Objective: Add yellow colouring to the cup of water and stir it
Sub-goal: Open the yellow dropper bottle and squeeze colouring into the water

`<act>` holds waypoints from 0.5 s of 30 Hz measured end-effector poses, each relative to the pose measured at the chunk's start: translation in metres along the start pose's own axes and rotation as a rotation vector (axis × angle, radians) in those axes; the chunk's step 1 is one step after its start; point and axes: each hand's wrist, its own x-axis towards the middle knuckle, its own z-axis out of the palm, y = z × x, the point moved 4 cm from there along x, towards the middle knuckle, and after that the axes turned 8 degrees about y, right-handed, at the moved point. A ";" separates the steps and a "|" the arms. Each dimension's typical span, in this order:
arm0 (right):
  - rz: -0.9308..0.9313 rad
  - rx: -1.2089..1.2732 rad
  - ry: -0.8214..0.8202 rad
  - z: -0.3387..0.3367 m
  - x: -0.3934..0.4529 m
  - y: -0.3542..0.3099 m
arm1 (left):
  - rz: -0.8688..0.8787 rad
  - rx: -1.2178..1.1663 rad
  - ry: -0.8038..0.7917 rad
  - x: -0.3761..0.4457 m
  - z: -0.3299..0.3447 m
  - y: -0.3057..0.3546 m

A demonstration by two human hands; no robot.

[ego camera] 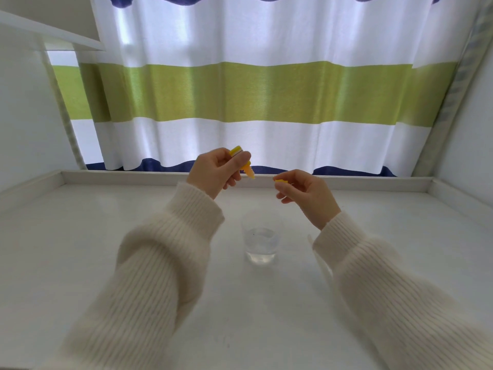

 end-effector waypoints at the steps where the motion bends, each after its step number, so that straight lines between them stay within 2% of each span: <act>1: -0.014 -0.018 0.007 0.001 -0.001 0.002 | 0.022 0.041 -0.014 0.002 0.001 0.001; 10: -0.043 -0.084 0.004 0.008 -0.010 0.016 | 0.098 0.318 -0.104 -0.007 0.022 -0.015; 15: -0.023 -0.118 0.027 0.003 -0.009 0.017 | 0.104 0.349 -0.100 -0.011 0.024 -0.016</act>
